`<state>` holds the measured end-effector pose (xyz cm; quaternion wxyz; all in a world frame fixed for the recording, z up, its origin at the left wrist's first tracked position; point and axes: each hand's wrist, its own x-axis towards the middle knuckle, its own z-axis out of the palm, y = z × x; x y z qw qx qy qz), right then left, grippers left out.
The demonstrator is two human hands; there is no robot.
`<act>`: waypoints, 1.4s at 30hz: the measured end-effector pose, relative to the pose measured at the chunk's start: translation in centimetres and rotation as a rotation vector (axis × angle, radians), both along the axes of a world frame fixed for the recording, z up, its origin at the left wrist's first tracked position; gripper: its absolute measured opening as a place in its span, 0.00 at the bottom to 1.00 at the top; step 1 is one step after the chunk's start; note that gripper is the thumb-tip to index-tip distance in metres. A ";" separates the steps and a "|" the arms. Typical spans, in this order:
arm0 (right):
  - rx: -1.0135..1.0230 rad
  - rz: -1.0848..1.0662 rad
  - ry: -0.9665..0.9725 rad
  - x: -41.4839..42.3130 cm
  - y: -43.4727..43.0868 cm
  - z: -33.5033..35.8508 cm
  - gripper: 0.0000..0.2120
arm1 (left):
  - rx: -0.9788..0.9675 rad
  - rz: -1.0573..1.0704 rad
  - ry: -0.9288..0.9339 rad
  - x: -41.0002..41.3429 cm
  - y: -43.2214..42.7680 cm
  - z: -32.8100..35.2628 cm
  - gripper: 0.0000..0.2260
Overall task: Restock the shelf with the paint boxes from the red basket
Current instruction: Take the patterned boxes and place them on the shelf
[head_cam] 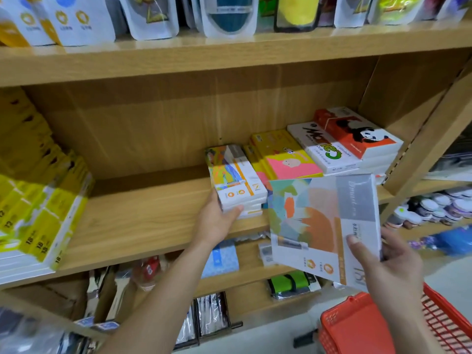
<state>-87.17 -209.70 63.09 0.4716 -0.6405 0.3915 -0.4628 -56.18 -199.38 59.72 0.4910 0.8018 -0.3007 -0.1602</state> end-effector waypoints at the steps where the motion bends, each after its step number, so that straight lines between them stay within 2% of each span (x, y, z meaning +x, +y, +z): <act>1: 0.002 0.004 0.001 -0.3 -0.1 -0.1 0.11 | 0.004 0.026 -0.007 -0.1 -0.8 0.2 0.23; 4: 0.023 0.022 -0.002 -0.8 -0.3 -0.4 0.09 | 0.046 0.011 -0.025 0.4 -1.5 0.7 0.25; 8: 0.032 0.093 -0.001 -1.0 0.4 0.0 0.11 | 0.031 -0.126 0.080 1.1 1.5 1.1 0.29; 12: 0.046 0.238 -0.027 -0.3 1.8 1.2 0.11 | -0.077 -0.030 0.085 -0.2 6.6 1.9 0.39; 15: 0.061 0.377 -0.046 2.3 3.5 2.1 0.11 | -0.097 -0.067 0.170 -0.7 10.6 2.1 0.35; 17: 0.073 0.446 -0.045 5.4 4.7 2.3 0.12 | -0.111 -0.017 0.202 -0.2 12.8 1.6 0.30; 19: 0.093 0.505 -0.046 9.1 5.9 2.3 0.13 | -0.059 0.071 0.124 0.5 15.0 1.2 0.34; 22: 0.116 0.545 -0.028 15.3 7.7 2.2 0.09 | 0.102 0.186 -0.085 1.8 18.9 0.3 0.41; 25: 0.140 0.585 0.043 21.7 8.9 2.2 0.04 | 0.252 0.121 -0.286 2.9 21.9 -1.2 0.37; 27: 0.153 0.612 0.123 25.7 9.3 2.3 0.03 | 0.295 0.074 -0.309 3.4 23.2 -1.8 0.36; 29: 0.163 0.619 0.219 29.0 9.1 2.3 0.03 | 0.306 0.116 -0.298 4.1 24.1 -1.9 0.37; 33: -0.089 0.615 0.619 33.7 7.8 1.8 0.08 | 0.364 0.191 -0.306 5.1 24.9 -1.7 0.40; 35: -0.183 0.659 0.727 35.2 7.3 1.4 0.11 | 0.417 0.208 -0.376 5.1 25.0 -1.8 0.39; 39: -0.416 0.661 0.819 37.1 7.8 0.3 0.14 | 0.393 0.221 -0.502 5.2 25.3 -2.2 0.33; 42: -0.490 0.622 0.741 37.2 9.2 -0.2 0.16 | 0.313 0.203 -0.609 5.7 25.3 -2.7 0.27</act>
